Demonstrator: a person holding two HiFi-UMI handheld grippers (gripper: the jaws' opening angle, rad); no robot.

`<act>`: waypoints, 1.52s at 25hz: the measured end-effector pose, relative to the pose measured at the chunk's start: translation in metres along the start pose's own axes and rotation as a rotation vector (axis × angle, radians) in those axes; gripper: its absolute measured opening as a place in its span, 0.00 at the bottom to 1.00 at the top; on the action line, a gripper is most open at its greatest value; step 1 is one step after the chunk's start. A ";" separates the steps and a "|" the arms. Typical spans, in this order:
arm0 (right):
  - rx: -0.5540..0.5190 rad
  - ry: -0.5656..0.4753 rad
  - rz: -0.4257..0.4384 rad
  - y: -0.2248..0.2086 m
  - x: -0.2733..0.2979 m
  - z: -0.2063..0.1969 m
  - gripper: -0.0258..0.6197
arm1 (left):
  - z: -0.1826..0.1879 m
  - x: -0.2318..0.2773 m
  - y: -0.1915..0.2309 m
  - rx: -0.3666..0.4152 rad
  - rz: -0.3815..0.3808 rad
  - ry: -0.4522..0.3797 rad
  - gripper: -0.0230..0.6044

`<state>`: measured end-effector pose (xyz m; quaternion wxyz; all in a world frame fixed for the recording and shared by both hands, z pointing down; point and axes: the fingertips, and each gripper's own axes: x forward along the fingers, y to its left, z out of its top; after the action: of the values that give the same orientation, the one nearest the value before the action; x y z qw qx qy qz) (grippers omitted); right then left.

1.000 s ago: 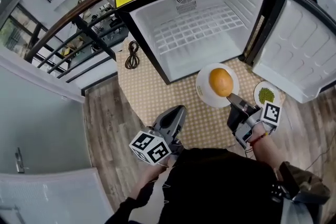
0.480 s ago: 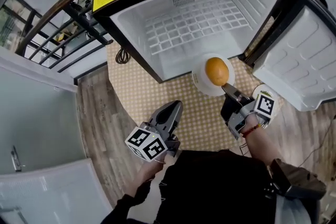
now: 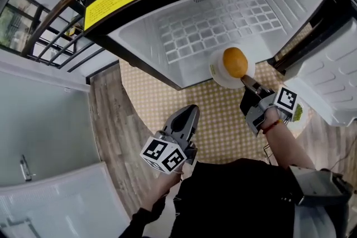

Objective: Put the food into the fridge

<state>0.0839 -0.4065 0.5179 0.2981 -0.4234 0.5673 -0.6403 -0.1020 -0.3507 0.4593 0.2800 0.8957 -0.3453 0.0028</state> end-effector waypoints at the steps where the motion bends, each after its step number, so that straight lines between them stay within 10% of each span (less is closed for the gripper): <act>1: -0.007 -0.009 -0.010 -0.002 0.003 0.004 0.07 | 0.001 -0.001 0.002 -0.003 0.009 -0.009 0.06; 21: 0.088 -0.397 -0.140 -0.018 0.051 0.088 0.07 | -0.007 -0.028 0.026 -0.081 0.102 -0.022 0.06; 38: 0.112 -0.417 -0.162 -0.014 0.068 0.111 0.07 | 0.013 -0.068 0.033 -0.040 0.195 -0.068 0.06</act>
<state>0.1513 -0.5152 0.5457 0.3797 -0.5733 0.4213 -0.5914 -0.1765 -0.3351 0.4509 0.2842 0.8517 -0.4402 -0.0072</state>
